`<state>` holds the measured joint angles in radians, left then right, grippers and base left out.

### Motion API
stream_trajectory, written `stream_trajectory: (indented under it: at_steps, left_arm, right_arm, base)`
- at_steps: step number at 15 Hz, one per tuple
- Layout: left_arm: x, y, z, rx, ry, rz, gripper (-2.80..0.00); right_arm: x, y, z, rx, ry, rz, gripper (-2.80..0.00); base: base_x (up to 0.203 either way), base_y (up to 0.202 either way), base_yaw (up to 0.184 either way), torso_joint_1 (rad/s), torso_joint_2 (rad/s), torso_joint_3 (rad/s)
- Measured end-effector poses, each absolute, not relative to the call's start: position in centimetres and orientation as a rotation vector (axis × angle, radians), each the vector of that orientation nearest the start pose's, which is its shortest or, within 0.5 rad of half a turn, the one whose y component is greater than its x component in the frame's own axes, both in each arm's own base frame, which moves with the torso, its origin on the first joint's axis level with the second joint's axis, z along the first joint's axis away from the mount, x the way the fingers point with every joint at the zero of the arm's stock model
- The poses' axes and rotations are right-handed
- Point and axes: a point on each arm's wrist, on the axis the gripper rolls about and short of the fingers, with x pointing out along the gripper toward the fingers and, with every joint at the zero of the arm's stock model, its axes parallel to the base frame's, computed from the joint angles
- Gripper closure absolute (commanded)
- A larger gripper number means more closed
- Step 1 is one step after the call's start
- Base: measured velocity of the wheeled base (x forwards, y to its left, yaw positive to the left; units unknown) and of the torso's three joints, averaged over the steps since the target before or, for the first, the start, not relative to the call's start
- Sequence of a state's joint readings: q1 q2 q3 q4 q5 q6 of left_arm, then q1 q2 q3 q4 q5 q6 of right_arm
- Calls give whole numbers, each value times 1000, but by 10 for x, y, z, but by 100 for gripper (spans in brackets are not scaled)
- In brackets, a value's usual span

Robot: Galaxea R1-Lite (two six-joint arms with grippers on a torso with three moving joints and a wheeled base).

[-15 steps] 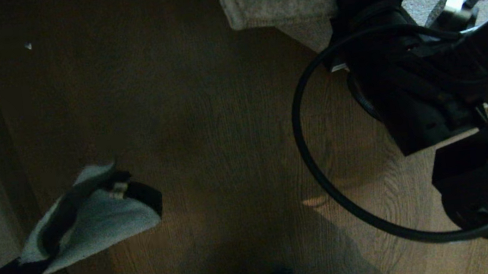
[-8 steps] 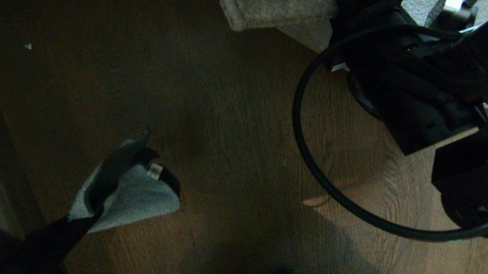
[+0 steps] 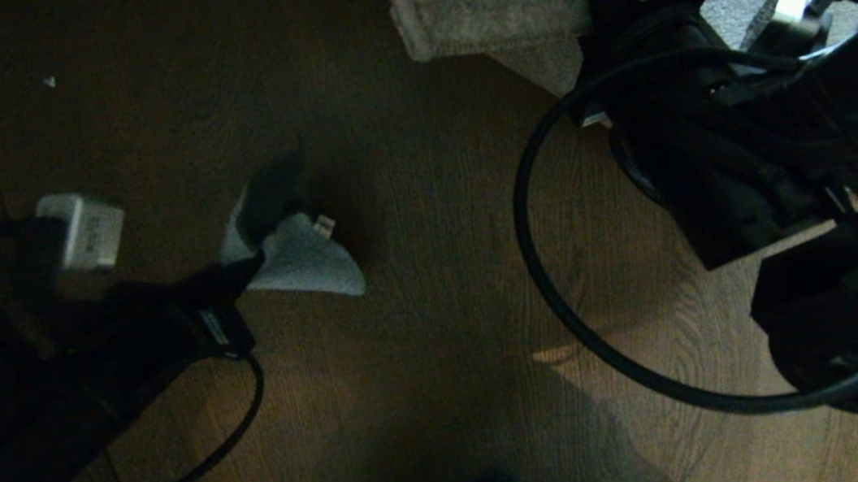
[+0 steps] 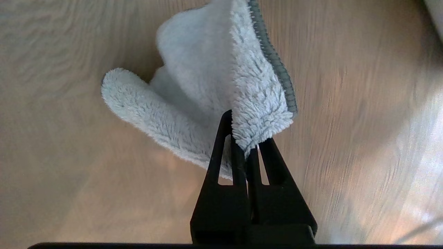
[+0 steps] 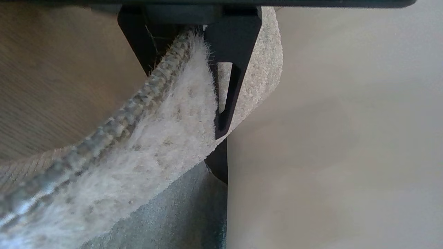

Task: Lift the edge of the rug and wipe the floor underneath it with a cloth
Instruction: Wipe the floor under the carpet with a rag

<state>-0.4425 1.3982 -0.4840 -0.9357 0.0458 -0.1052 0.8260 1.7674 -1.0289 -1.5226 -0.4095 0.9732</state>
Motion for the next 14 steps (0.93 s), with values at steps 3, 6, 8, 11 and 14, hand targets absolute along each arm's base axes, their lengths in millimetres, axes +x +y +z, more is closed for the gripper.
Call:
stream_trajectory:
  at_steps: [3, 6, 8, 11, 14]
  left_arm:
    - [223, -111, 217, -176, -23, -374, 0]
    - [243, -136, 224, -236, -35, -362, 0]
    - [255, -148, 226, -258, -41, -370, 0]
    - [271, -161, 231, -299, -66, -367, 0]
    - [285, -170, 241, -337, -130, -333, 0]
  right_arm:
    - [221, 219, 303, 1369, -418, 706, 0]
    - [225, 218, 301, 1360, -419, 699, 0]
    - [226, 217, 300, 1357, -420, 695, 0]
    - [227, 217, 299, 1356, -421, 692, 0]
    - [228, 217, 299, 1355, -420, 689, 0]
  base:
    - [0, 0, 0, 0, 0, 0]
    - [0, 0, 0, 0, 0, 0]
    - [0, 0, 0, 0, 0, 0]
    - [0, 0, 0, 0, 0, 0]
    - [0, 0, 0, 0, 0, 0]
